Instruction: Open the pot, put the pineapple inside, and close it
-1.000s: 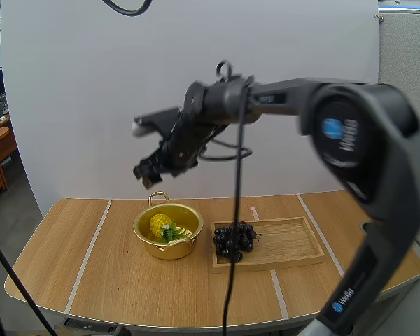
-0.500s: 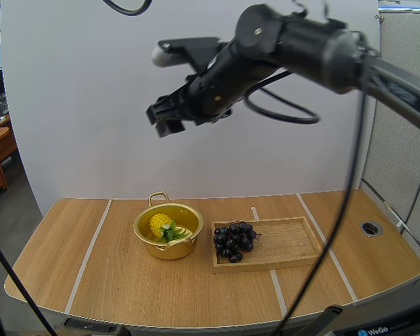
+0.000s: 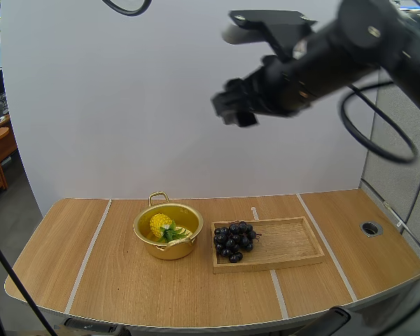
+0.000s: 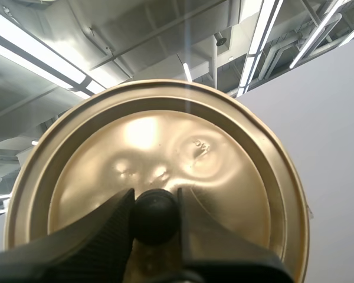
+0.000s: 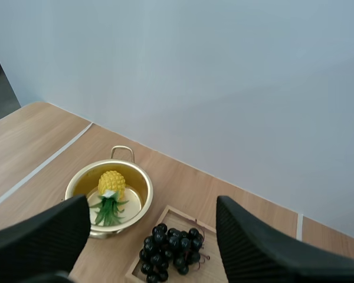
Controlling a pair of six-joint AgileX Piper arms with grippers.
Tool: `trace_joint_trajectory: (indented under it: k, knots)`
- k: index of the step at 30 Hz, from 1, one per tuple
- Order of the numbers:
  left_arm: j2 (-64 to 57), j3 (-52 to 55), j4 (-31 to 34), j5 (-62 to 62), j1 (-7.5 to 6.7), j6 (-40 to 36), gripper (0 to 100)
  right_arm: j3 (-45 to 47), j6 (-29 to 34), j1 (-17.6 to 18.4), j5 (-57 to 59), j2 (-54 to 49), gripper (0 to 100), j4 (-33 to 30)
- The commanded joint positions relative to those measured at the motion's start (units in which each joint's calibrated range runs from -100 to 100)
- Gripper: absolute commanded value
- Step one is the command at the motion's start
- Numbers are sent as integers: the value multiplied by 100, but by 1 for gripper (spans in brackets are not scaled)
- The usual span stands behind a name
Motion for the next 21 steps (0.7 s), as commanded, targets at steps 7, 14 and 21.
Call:
trace_joint_trajectory:
  k: [7, 14, 21]
  knots:
    - [-20, -42, 9, -194, 7, -21, 0, 1264, 134, -260, 109, -1238, 100, -131]
    - [-20, -42, 9, -194, 7, -21, 0, 2025, 351, -488, 109, -1928, 100, -259]
    - [-20, -42, 9, -194, 7, -21, 0, 2448, 350, -599, 145, -2299, 100, -309]
